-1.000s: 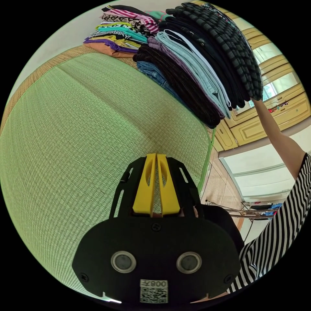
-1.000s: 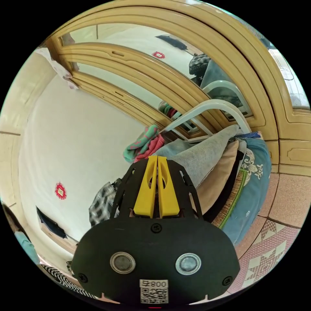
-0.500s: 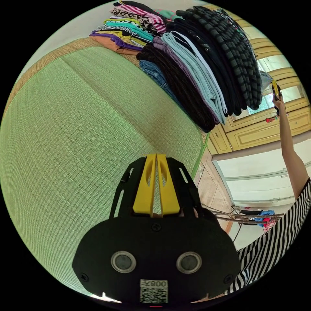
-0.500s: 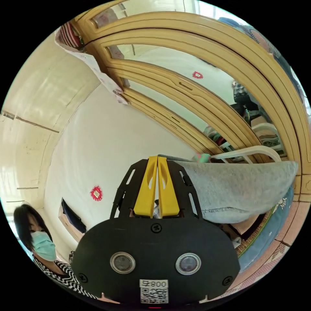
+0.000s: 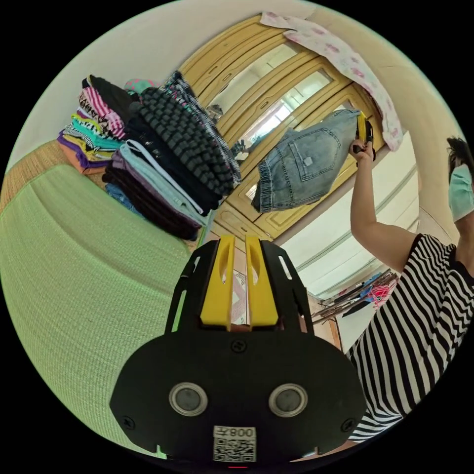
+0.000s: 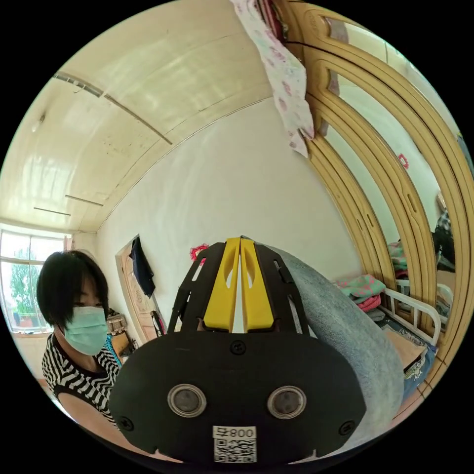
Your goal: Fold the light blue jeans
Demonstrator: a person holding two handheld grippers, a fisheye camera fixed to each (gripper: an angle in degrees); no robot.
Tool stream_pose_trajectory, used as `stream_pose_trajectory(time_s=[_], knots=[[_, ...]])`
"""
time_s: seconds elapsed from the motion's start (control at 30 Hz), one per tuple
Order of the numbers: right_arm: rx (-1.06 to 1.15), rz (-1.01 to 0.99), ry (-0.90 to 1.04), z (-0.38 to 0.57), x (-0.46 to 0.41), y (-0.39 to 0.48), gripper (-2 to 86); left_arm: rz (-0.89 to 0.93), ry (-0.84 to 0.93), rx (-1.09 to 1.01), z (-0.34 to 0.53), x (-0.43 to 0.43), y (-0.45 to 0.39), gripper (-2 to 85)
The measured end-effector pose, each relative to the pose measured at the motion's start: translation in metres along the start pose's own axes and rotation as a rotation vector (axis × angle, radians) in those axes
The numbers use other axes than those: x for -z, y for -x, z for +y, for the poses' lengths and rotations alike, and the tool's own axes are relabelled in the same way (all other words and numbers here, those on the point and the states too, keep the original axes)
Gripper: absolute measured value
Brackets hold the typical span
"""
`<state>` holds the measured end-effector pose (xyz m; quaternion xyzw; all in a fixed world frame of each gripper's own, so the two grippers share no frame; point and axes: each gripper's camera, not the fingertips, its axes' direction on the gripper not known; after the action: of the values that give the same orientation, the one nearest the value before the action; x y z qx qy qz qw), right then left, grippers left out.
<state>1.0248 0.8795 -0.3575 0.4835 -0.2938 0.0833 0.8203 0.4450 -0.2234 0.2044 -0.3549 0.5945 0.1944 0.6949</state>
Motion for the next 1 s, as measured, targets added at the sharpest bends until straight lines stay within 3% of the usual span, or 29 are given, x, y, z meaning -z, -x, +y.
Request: stream_pose_trajectory(time_s=[0.2, 0.47, 0.57, 0.67, 0.83, 1.0], knots=[[0.052, -0.194, 0.014, 0.011, -0.026, 0.097, -0.3, 0.069, -0.174, -0.148, 0.028, 0.067, -0.067, 9.1], [0.006, -0.447, 0.065, 0.048, -0.104, 0.182, -0.4, -0.010, -0.292, -0.292, 0.076, 0.166, -0.132, 14.5], [-0.015, -0.506, 0.095, 0.069, -0.141, 0.211, -0.4, 0.017, -0.228, -0.324, 0.104, 0.192, -0.149, 13.6], [-0.067, -0.549, 0.136, 0.095, -0.184, 0.229, -0.4, 0.056, -0.170, -0.380, 0.145, 0.217, -0.168, 6.4], [-0.230, -0.442, 0.208, 0.140, -0.258, 0.215, -0.3, -0.174, -0.157, -0.264, 0.204, 0.277, -0.178, 2.8], [-0.464, -0.365, 0.233, 0.173, -0.358, 0.171, -0.4, -0.594, -0.200, -0.153, 0.195, 0.361, -0.195, 1.7]])
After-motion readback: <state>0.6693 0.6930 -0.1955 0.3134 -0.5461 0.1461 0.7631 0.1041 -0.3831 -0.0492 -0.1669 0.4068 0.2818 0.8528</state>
